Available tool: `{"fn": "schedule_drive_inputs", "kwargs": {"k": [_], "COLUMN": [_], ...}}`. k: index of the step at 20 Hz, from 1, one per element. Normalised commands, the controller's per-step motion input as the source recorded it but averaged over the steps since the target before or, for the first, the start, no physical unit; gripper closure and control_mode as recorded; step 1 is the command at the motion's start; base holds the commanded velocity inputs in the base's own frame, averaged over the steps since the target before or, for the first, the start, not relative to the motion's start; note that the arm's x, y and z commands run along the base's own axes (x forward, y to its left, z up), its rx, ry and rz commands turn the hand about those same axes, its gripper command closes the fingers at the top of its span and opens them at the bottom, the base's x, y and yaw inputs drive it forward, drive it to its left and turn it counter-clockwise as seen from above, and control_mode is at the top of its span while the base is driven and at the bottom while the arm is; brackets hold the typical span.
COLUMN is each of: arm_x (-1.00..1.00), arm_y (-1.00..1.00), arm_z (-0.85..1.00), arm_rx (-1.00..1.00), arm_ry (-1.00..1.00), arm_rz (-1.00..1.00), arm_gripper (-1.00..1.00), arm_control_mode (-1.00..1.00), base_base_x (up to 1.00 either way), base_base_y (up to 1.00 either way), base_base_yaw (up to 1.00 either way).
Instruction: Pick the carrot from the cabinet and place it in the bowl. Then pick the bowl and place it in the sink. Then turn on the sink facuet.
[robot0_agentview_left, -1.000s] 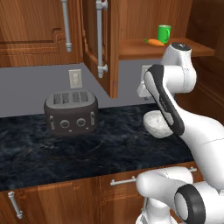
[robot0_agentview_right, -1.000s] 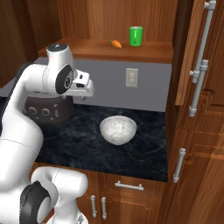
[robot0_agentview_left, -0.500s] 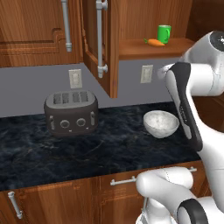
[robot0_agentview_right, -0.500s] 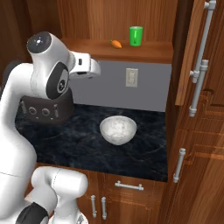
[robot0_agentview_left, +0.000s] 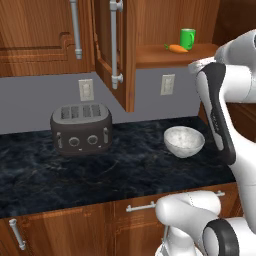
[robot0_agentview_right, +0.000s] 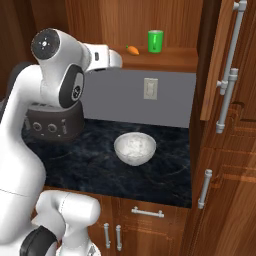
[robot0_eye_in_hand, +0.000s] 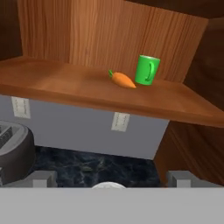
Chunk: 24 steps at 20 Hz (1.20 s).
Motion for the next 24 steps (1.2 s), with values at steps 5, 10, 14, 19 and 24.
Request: {"fn": "schedule_drive_inputs", "kwargs": {"k": [5,10,14,19,24], "arm_x": [0.27,0.36,0.52,0.55,0.39], "arm_y": [0.0,-0.05,0.0,-0.01,-0.04], "arm_z": [0.07,0.17,0.0,0.0,0.0], "arm_rx": [0.0,0.0,0.0,0.01,0.02], "arm_ry": [0.0,0.05,0.03,0.0,0.0], "arm_rz": [0.0,0.0,-0.04,-0.06,-0.08], "arm_gripper": [-1.0,-1.0,-1.0,-1.0,-1.0], "arm_control_mode": [-1.0,-1.0,-1.0,-1.0,-1.0], "base_base_x": [0.0,0.0,0.0,0.0,0.0], "base_base_y": [0.0,0.0,0.0,0.0,0.0], "base_base_yaw": [0.0,0.0,0.0,0.0,0.0]}}
